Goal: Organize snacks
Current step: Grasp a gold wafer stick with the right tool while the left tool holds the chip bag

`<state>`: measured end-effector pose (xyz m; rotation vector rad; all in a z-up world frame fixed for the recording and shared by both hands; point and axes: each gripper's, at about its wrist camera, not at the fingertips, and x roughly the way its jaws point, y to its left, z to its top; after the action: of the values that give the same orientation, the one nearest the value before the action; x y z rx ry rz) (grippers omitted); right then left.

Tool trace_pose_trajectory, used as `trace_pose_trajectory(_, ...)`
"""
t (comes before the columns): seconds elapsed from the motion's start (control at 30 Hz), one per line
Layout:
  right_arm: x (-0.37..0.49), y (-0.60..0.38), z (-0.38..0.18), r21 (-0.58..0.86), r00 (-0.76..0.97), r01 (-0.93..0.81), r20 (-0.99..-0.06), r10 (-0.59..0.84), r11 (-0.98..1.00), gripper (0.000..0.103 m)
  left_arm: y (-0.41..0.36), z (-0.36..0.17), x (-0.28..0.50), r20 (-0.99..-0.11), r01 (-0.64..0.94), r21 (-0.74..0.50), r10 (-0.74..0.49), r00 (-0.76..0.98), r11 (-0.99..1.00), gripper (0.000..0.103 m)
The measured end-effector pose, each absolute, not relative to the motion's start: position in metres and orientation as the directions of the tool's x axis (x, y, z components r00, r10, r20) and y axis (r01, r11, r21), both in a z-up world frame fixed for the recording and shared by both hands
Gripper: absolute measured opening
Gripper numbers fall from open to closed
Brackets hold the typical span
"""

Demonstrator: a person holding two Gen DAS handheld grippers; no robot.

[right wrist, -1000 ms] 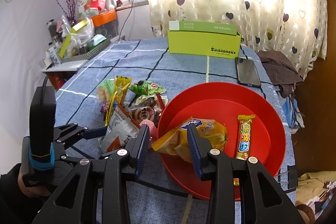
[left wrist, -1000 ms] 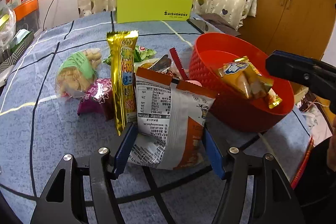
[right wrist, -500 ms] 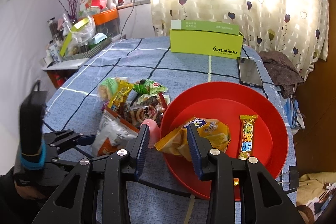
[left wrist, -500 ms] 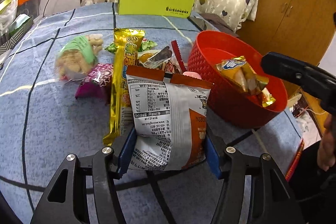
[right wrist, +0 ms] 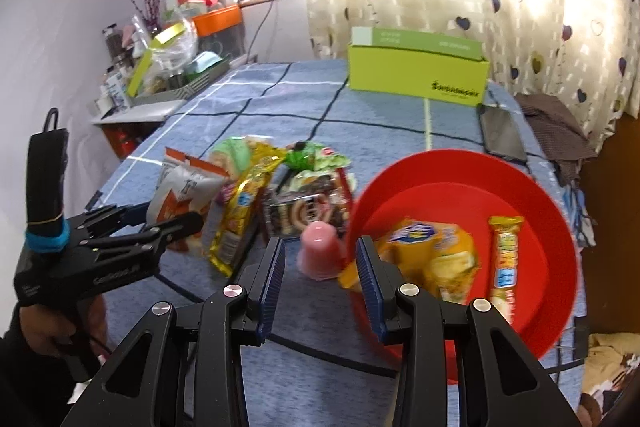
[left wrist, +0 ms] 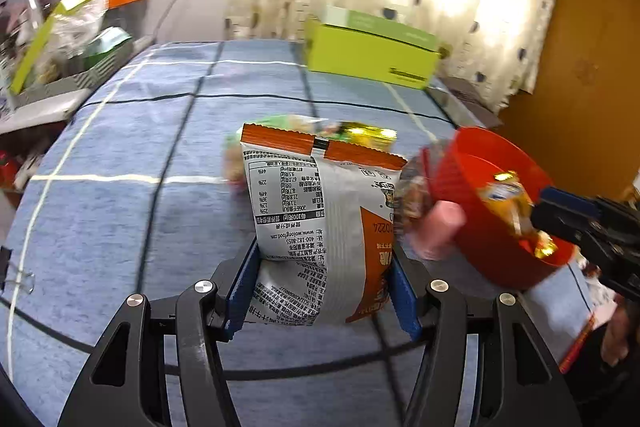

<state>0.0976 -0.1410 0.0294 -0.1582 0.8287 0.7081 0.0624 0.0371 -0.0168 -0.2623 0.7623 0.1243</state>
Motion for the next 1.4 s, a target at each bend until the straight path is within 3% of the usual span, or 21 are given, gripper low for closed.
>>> trace_pose_trajectory(0.33, 0.095, -0.098, 0.009, 0.219, 0.361, -0.652, -0.753, 0.551, 0.726, 0.034, 0.058, -0.023, 0.054, -0.693, -0.234, -0.217, 0.020, 0.721, 0.948, 0.060)
trace_pose_trajectory(0.5, 0.103, -0.075, -0.008, 0.258, 0.327, -0.623, -0.771, 0.546, 0.738, 0.027, 0.069, -0.024, 0.047, -0.686, -0.251, -0.238, 0.021, 0.727, 0.939, 0.060)
trace_pose_trajectory(0.87, 0.123, -0.040, -0.032, 0.318, 0.306, -0.550, -0.783, 0.541, 0.772, 0.026, 0.094, -0.029, 0.029, -0.680, -0.256, -0.285, -0.007, 0.734, 0.924, 0.060)
trace_pose_trajectory(1.4, 0.113, -0.040, -0.020, 0.221, 0.383, -0.561, -0.785, 0.487, 0.798, 0.019, 0.100, -0.034, 0.018, -0.684, -0.244, -0.316, -0.042, 0.728, 0.917, 0.060)
